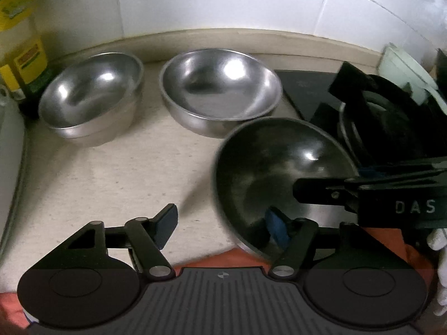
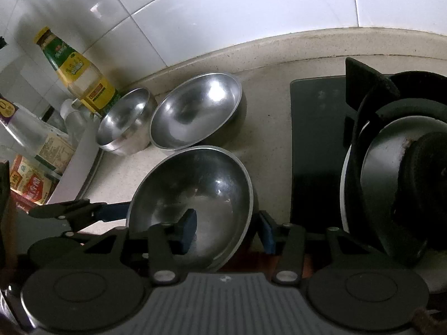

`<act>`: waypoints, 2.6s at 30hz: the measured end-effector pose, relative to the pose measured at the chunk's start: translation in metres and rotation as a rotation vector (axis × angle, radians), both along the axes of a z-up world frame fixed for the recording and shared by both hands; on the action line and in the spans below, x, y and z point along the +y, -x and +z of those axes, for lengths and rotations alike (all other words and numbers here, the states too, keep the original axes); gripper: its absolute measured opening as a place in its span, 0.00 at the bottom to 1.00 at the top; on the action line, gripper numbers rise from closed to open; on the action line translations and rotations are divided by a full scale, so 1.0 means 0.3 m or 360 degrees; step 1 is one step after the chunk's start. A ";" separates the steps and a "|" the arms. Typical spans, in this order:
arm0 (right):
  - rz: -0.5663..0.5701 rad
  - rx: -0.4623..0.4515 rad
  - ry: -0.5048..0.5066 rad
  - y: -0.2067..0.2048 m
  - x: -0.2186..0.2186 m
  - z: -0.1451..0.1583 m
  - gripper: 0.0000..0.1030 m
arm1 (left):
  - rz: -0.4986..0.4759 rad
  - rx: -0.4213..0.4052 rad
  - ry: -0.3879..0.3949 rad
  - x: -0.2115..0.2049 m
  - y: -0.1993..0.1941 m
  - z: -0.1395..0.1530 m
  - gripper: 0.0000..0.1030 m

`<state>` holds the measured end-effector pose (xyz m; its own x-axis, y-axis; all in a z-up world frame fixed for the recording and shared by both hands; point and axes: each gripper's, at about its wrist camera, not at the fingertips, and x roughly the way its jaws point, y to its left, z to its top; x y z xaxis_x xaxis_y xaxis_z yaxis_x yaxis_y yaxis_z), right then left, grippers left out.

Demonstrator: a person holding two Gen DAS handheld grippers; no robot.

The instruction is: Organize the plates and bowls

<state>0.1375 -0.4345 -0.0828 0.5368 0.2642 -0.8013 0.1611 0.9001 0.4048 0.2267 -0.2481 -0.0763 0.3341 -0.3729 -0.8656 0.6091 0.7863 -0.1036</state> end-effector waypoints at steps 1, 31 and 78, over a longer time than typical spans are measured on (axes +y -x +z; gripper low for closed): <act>0.0000 -0.0002 -0.0004 0.001 0.000 0.001 0.40 | -0.0017 0.0006 0.0011 -0.003 0.003 0.002 0.71; 0.0078 0.0044 -0.0245 0.107 0.009 0.098 0.34 | -0.0133 0.0030 0.0110 0.064 0.154 0.123 0.73; 0.0012 -0.0068 0.0057 -0.032 -0.119 0.212 0.39 | 0.0168 -0.0090 0.0116 0.105 -0.098 0.203 0.83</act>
<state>0.1470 -0.4703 -0.0192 0.5689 0.2400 -0.7866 0.1372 0.9154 0.3785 0.2562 -0.2167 -0.0155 0.4226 -0.3939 -0.8162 0.5297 0.8381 -0.1302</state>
